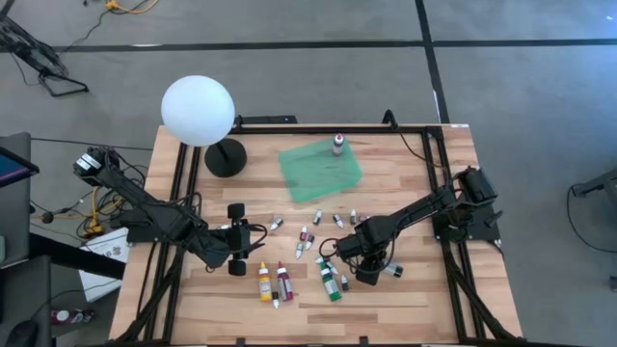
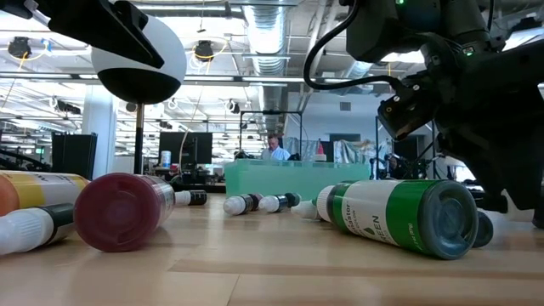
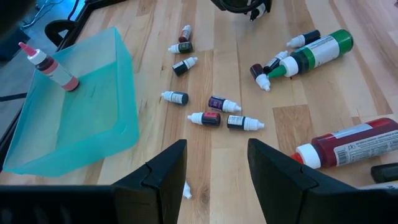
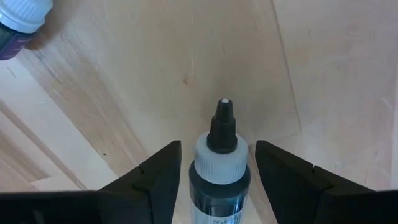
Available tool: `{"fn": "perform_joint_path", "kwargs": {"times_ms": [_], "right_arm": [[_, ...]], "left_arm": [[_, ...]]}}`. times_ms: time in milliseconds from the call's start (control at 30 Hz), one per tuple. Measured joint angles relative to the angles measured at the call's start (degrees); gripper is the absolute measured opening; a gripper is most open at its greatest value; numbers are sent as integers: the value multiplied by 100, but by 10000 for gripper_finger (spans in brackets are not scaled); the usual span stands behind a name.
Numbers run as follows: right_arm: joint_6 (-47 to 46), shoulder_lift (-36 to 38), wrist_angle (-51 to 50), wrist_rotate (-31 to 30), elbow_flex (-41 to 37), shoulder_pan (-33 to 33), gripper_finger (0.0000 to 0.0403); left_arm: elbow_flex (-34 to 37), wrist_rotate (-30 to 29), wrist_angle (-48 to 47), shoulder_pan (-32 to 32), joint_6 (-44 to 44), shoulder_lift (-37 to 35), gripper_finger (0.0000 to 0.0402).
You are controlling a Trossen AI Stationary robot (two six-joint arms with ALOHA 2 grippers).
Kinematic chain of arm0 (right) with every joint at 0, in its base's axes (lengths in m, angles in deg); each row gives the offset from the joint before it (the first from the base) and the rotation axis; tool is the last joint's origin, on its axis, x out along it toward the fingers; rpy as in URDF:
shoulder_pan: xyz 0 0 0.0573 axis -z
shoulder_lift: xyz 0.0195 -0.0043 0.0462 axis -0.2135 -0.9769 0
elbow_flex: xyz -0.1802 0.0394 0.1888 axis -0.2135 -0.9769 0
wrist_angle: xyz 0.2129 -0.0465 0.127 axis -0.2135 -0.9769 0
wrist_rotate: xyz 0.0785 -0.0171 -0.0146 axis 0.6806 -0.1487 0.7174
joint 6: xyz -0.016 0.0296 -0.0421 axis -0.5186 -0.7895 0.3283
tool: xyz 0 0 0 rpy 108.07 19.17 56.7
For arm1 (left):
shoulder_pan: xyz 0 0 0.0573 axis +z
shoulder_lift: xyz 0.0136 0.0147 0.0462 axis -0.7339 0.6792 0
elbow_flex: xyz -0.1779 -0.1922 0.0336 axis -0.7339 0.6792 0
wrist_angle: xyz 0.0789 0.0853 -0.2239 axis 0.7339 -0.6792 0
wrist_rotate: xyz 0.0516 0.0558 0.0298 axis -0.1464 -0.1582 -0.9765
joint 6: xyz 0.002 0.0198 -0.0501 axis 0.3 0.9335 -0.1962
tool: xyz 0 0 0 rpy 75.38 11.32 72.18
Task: Pick & Place food coloring
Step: Put the black food coloring bottle into the green bin
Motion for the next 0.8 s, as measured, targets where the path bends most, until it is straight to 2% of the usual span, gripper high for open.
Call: {"fn": "perform_joint_path", "kwargs": {"times_ms": [467, 800], "right_arm": [[237, -236, -109, -37, 2, -17, 193], [286, -271, -208, -63, -2, -15, 147]], "left_arm": [[0, 18, 127, 1, -22, 2, 165], [0, 45, 125, -1, -24, 2, 165]]}}
